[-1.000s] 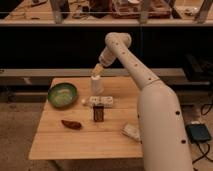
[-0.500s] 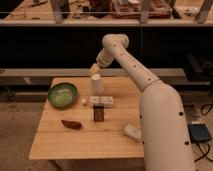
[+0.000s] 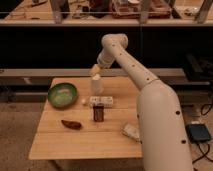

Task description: Place the ceramic cup over the eraser

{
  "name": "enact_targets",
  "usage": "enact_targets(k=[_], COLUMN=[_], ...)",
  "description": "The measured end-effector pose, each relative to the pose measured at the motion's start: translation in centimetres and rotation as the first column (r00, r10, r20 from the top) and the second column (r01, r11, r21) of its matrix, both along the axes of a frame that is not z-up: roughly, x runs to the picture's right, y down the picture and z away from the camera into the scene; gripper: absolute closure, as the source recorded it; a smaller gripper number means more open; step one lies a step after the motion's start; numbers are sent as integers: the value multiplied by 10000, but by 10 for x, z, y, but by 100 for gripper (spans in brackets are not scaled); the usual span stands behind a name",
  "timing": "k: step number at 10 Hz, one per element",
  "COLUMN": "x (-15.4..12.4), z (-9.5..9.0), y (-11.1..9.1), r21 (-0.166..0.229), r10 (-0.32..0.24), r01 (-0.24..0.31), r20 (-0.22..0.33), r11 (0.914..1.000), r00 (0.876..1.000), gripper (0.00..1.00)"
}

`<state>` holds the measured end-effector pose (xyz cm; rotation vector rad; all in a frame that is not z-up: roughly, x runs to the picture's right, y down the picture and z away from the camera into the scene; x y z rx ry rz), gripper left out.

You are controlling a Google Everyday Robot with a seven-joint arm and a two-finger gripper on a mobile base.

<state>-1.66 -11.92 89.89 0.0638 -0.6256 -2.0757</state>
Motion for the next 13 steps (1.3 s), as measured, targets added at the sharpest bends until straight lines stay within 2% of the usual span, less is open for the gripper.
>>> enact_targets(k=[1,2,3,4,6,7,8,10,12,13], x=[5,6,2,-3,-1,-2,-4,-18,-33,-33], z=[3,5,5,5,6,5,7,16,27,31], y=[3,8,14,18,22,23,25,23,24,25], r21=[-251,-692,-1009,-1242,-1415,-1448,-1429,-951,-468,-319], r10=[252,818,1215,1542,1933,1994,1954,1945,2049,2079], r01=[-268,-930,-1446,-1901,-2497,-2596,-2546,-2324,-2235,-2227], r20=[-608,-1510,-2058,-2531,-3253,-3360,-3350,-3013,-2529,-2506], r11=[9993,9933,9843,9739,9579,9548,9564,9679,9736,9744], r00=[9978,9852,9710,9551,9256,9205,9217,9335,9455,9455], gripper=[20,20,20,20,20,20,20,20,20,20])
